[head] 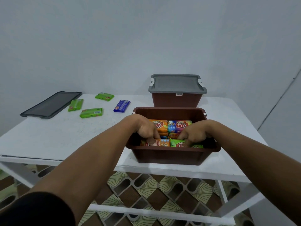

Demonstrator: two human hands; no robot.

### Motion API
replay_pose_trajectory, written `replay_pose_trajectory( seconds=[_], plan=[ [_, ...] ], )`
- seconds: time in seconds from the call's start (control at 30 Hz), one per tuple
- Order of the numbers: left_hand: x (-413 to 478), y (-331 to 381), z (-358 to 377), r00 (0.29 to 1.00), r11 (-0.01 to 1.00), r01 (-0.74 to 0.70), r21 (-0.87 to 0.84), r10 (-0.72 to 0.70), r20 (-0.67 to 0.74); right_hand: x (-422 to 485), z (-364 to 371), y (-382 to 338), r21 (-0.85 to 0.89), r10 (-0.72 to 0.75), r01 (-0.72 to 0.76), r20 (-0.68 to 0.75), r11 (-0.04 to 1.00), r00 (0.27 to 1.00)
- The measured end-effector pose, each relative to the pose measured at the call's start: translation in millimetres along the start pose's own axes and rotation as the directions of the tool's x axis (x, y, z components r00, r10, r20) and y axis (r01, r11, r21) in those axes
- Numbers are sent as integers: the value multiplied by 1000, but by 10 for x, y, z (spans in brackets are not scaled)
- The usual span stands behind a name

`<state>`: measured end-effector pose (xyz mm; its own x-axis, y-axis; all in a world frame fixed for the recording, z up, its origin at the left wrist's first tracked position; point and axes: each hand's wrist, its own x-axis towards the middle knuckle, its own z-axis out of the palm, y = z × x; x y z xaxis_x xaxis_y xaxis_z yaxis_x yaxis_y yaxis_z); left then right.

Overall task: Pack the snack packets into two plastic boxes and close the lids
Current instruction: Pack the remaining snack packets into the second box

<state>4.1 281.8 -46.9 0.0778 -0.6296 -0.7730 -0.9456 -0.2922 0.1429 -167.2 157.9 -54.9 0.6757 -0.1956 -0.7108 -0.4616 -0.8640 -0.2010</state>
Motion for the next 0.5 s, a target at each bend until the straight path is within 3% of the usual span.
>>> replay_pose_trajectory(
  seconds=[0.17, 0.27, 0.37, 0.5],
  plan=[
    [18, -40, -25, 998, 999, -41, 9, 41, -51, -18, -46, -58, -111, -19, 10, -75, 994, 997],
    [9, -77, -27, 972, 986, -159, -44, 149, -179, -22, -140, -137, -63, -59, 48, -183, 997, 981],
    [-30, -172, -69, 884, 936, -328, -126, 257, -390, -2, -311, -284, 52, -120, 152, -396, 987, 911],
    [-121, -428, -171, 761, 898, -401, -181, 217, -612, 116, -558, -472, 107, -136, 240, -577, 965, 805]
  ],
)
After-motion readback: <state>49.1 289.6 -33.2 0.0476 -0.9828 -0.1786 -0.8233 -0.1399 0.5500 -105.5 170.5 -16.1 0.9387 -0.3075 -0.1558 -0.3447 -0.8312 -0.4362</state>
